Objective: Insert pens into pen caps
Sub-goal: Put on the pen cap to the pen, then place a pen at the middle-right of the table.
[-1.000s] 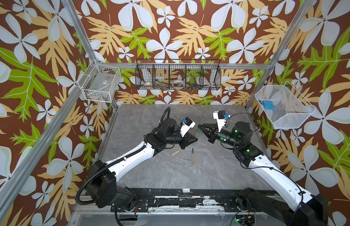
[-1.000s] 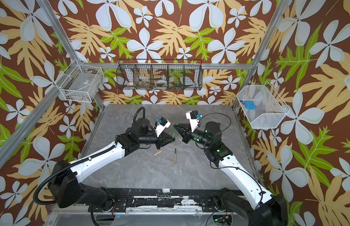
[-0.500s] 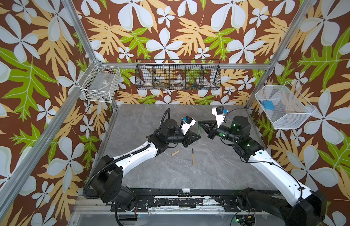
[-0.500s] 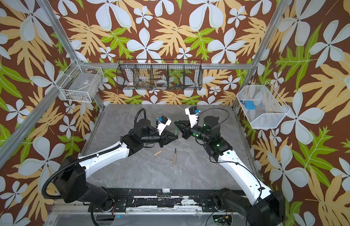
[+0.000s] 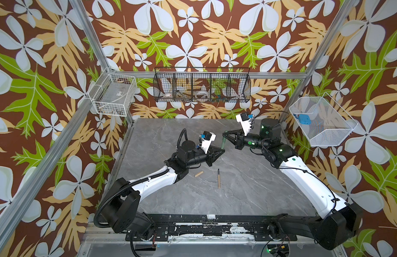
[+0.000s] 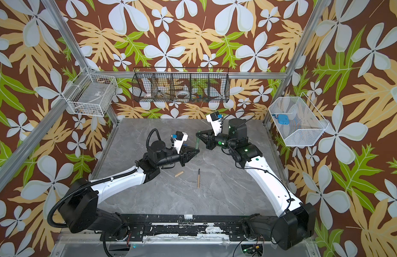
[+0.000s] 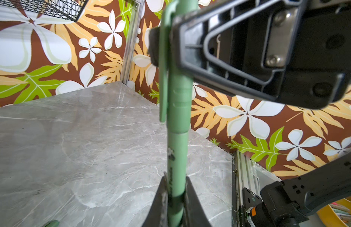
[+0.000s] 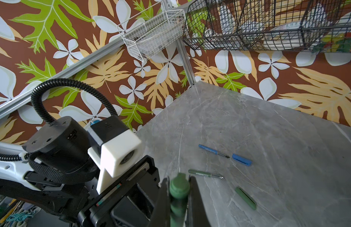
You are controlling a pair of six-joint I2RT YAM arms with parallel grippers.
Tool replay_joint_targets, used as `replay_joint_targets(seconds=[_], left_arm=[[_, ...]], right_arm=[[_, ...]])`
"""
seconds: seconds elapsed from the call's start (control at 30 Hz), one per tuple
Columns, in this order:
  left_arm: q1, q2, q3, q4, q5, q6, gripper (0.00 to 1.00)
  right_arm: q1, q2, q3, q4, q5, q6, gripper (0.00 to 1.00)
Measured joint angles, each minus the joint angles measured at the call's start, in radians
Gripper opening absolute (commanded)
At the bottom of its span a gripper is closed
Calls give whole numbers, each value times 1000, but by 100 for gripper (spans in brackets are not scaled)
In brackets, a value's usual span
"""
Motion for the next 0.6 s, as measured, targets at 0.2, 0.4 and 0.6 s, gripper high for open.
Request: replay_joint_targets(seconds=[0.2, 0.4, 0.6], left_arm=[[-2, 2, -21, 172, 1, -6, 29], [-2, -19, -83, 176, -2, -13, 39], [-2, -137, -143, 65, -106, 5, 48]], right_arm=[[-28, 43, 33, -149, 129, -45, 0], [-48, 65, 93, -207, 246, -91, 0], [-53, 153, 137, -305, 461, -164, 0]])
